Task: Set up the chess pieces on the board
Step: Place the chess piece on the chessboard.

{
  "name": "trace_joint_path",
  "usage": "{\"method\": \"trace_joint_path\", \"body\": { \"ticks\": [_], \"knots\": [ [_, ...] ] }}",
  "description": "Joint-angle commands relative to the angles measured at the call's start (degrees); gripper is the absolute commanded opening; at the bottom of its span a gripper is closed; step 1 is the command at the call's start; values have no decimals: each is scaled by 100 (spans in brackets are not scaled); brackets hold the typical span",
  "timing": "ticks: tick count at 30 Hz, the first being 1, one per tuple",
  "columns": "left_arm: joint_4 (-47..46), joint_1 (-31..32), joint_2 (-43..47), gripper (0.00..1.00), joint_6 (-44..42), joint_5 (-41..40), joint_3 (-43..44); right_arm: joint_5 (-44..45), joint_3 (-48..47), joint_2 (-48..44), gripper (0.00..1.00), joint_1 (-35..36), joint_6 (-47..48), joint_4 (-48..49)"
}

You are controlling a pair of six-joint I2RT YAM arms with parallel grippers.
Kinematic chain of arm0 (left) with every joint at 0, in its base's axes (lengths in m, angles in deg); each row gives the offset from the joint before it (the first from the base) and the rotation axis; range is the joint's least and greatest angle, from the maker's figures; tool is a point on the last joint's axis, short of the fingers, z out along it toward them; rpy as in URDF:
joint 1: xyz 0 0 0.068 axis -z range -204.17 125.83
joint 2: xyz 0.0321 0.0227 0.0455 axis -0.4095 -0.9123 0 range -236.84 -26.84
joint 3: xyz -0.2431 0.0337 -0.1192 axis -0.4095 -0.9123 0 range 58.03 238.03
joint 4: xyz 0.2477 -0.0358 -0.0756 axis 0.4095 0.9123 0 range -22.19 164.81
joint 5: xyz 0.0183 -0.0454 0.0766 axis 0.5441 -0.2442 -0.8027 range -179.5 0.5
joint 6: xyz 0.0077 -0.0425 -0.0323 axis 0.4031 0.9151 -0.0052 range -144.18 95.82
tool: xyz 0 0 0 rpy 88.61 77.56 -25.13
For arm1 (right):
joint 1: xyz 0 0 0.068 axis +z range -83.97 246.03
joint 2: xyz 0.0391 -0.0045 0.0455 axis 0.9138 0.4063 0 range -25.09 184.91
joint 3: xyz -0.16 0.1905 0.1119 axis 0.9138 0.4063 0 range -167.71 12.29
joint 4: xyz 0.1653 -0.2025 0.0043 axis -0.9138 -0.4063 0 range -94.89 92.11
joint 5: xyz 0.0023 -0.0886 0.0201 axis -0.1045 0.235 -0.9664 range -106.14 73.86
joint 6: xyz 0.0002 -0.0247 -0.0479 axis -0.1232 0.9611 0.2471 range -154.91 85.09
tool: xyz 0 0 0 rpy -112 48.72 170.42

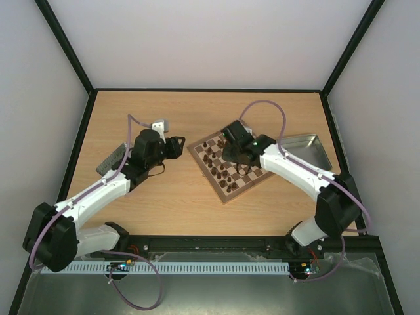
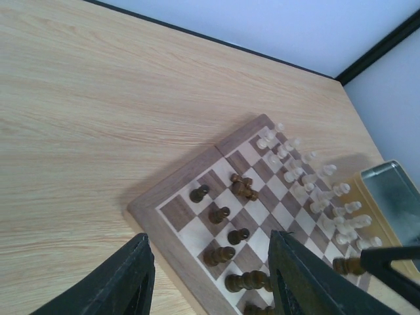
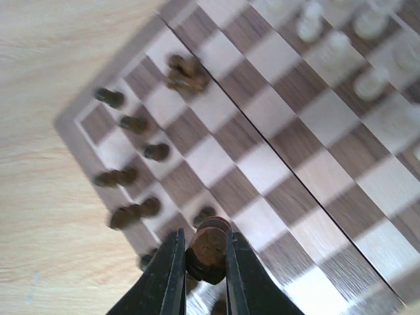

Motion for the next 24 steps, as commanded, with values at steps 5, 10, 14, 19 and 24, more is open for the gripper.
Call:
{"method": "trace_joint_path", "body": {
  "ticks": [5, 10, 14, 19, 24],
  "knots": [
    [202, -363, 292, 49, 259, -79, -297, -71, -1639, 1107, 11, 163, 758, 187],
    [278, -561, 420, 49, 352, -88, -399, -173, -2342, 1853, 11, 310, 1083, 132],
    [305, -696, 476, 50, 403, -45, -484, -266, -2730, 2332, 11, 415, 1276, 51],
    [274, -803, 458, 50, 437, 79, -527, -365, -3010, 2775, 11, 487, 1420, -28],
    [270, -838, 420, 50, 448, 148, -548, -204, -3093, 3009, 11, 500, 1429, -126]
  ]
}}
